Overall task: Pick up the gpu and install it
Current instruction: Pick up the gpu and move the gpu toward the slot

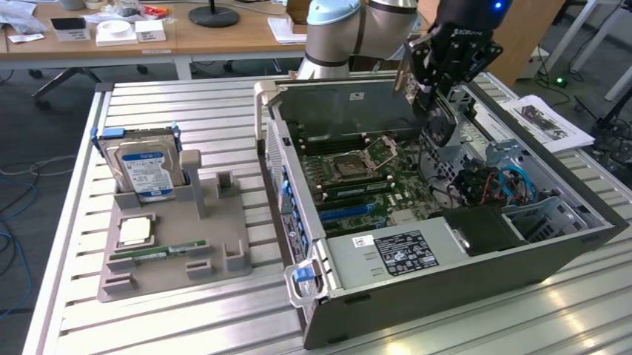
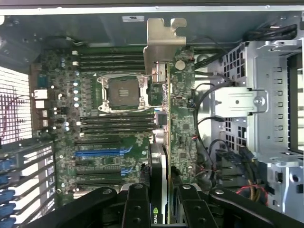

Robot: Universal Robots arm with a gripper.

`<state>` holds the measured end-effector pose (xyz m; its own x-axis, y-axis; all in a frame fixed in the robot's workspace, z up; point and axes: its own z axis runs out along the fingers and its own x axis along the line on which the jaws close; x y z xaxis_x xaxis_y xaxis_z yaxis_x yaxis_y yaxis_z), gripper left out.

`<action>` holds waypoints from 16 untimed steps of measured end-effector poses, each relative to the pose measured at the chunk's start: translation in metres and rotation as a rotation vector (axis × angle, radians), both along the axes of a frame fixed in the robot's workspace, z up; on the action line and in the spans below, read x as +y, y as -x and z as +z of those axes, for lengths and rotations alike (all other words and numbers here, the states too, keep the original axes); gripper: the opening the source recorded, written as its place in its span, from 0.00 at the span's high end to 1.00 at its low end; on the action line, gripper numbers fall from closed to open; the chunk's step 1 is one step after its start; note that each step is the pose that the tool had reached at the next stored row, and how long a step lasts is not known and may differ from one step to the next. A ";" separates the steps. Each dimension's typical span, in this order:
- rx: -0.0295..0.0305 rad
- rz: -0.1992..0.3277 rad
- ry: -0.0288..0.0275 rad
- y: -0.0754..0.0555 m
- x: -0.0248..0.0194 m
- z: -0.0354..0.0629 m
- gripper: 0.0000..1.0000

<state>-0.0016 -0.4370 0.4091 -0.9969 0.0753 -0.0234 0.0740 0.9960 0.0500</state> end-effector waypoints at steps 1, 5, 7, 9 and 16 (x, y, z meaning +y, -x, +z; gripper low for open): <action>0.0000 0.000 0.0000 -0.003 0.0000 0.0000 0.73; 0.0000 0.001 0.0000 -0.012 0.0001 0.0000 0.73; 0.0000 0.001 0.0000 -0.012 0.0001 0.0000 0.73; 0.0000 0.001 -0.0001 -0.012 0.0001 0.0000 0.73; 0.0012 0.009 0.0000 -0.018 0.0002 -0.0005 0.73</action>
<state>0.0161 -0.4368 0.4086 -0.9975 0.0664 -0.0222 0.0653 0.9966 0.0499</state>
